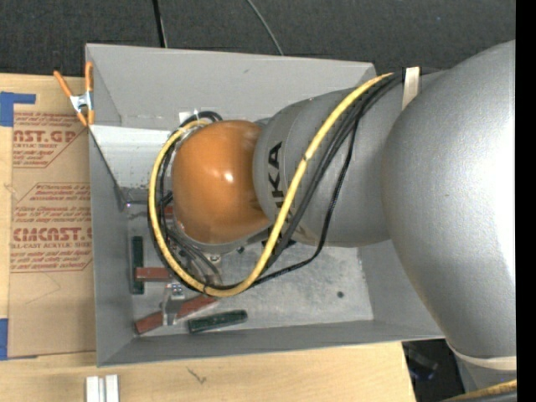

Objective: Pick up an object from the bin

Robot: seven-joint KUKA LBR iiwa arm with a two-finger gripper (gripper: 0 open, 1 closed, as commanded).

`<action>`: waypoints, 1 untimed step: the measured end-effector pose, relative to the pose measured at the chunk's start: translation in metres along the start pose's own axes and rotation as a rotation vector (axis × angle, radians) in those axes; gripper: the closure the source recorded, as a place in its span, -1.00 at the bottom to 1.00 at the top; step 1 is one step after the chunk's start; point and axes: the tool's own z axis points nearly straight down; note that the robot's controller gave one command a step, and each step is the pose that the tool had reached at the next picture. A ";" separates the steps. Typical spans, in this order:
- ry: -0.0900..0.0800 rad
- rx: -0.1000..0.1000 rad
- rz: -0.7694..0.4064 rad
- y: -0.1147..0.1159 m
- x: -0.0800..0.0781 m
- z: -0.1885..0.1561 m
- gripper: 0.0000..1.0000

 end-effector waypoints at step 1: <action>-0.023 -0.008 -0.290 -0.028 -0.017 0.082 1.00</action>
Offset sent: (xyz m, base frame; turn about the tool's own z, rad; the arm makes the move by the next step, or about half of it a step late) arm 0.0000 0.0000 0.0000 0.0000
